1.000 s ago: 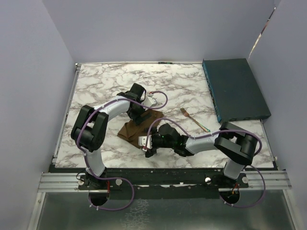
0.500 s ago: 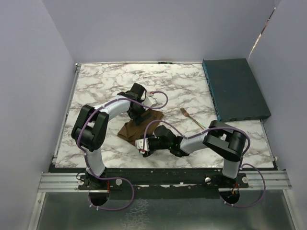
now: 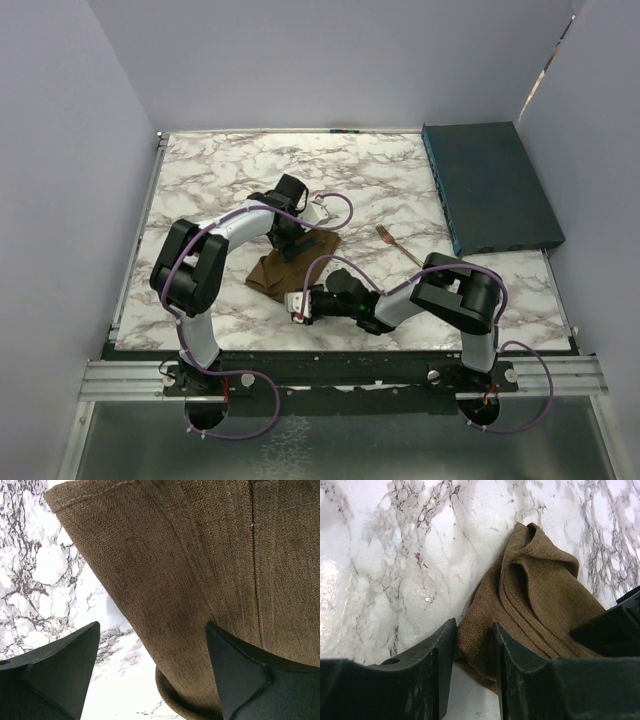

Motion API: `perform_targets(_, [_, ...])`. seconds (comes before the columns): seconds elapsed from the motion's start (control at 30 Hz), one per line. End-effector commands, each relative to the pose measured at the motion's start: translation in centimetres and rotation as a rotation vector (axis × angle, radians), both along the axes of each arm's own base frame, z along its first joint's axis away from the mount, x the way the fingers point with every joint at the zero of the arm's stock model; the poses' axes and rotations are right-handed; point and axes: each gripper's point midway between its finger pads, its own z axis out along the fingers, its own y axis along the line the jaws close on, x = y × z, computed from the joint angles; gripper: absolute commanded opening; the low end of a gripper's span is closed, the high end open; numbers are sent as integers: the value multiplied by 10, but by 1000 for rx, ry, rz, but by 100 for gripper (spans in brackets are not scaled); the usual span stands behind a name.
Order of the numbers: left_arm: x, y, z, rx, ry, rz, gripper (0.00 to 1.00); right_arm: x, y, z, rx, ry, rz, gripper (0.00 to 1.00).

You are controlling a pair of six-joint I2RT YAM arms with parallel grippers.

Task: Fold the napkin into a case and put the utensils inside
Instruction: Insert the napkin into the napkin holder.

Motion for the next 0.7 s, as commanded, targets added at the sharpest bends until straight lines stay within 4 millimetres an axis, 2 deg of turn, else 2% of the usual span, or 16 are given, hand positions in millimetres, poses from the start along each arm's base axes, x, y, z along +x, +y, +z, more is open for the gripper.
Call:
perform_targets(0.0, [-9,1,-13,51,35,-38,88,-1,-35,-46,-166,76,-90,39])
perform_targets(0.13, [-10,0,-10,55,29,-55,88,1,-38,-46,-173,96,-114,38])
perform_targets(0.23, [-11,-1,-9,55,27,-60,88,5,-31,-41,-157,109,-126,20])
perform_targets(0.3, [-12,-2,-9,54,28,-65,88,7,-26,-35,-135,123,-131,3])
perform_targets(0.33, [-13,-2,-9,54,29,-69,88,8,-24,-33,-125,127,-132,1])
perform_targets(0.57, [-18,-7,-4,21,35,-85,89,13,-13,-14,-63,148,-132,1])
perform_targets(0.67, [-13,-10,8,1,6,-86,98,10,-10,-11,-55,185,-119,1])
